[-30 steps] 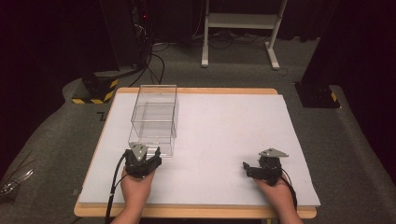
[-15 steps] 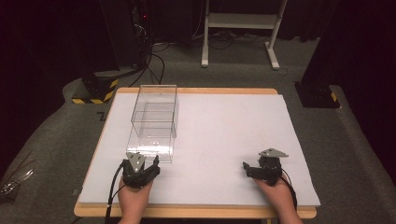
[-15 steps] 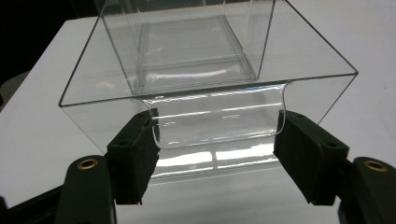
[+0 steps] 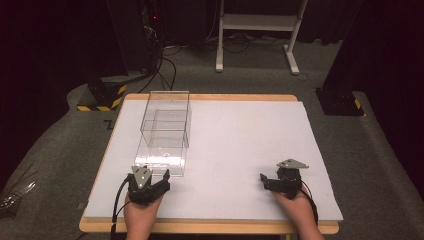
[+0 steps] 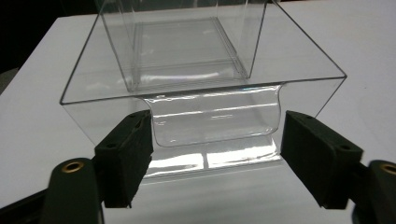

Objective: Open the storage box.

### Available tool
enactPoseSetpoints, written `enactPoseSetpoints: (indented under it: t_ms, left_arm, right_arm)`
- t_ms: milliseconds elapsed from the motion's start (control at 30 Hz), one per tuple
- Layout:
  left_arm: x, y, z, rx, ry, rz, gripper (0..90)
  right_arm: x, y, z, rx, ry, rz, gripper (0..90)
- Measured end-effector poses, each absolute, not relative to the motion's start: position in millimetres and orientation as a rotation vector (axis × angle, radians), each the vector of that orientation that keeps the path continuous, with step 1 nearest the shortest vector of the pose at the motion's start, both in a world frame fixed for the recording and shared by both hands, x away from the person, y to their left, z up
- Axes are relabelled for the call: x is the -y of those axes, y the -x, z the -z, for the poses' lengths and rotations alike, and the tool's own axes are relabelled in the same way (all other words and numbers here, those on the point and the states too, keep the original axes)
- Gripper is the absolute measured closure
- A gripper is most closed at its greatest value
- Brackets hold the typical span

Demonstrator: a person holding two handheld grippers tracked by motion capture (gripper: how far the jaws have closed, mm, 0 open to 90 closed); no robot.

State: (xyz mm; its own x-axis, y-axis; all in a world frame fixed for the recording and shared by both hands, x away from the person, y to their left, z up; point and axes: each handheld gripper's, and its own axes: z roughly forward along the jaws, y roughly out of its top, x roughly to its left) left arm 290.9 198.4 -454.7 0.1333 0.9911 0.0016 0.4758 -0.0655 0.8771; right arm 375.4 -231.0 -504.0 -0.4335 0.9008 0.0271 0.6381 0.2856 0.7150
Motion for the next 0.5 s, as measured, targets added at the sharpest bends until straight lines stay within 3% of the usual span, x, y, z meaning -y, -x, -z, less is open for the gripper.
enactPoseSetpoints:
  t_ms: [500]
  left_arm:
    - [-213.0, -290.9, 424.3, -1.378, -1.651, -0.826, 23.7]
  right_arm:
    - [230.7, -375.3, 504.0, -2.178, -1.385, -0.936, 15.0]
